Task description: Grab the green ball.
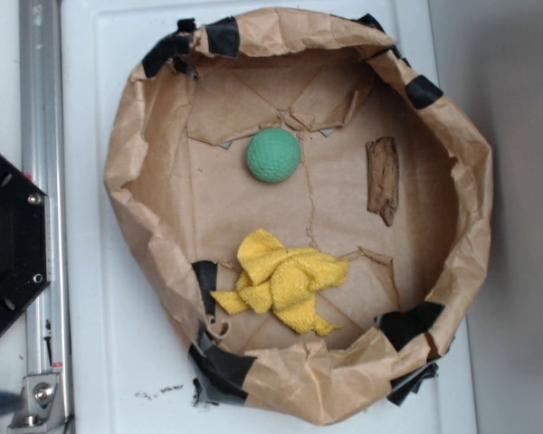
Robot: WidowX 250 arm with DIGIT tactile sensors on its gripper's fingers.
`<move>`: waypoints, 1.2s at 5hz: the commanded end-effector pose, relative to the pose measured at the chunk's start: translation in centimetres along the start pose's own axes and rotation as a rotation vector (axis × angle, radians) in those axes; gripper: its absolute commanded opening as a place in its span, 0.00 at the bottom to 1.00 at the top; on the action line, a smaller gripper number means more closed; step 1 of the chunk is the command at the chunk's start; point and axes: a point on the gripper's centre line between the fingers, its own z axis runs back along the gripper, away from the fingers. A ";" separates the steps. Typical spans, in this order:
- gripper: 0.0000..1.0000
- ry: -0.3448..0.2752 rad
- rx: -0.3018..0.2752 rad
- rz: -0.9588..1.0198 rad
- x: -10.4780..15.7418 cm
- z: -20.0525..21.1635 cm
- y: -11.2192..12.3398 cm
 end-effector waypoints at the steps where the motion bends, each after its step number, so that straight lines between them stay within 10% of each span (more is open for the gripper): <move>1: 1.00 0.000 0.000 0.000 0.0 0.0 0.0; 2: 1.00 0.099 0.083 -0.262 4.7 -3.5 2.7; 4: 1.00 -0.021 0.026 -0.360 14.1 -12.1 4.9; 6: 1.00 0.123 0.098 -0.602 11.9 -21.9 4.0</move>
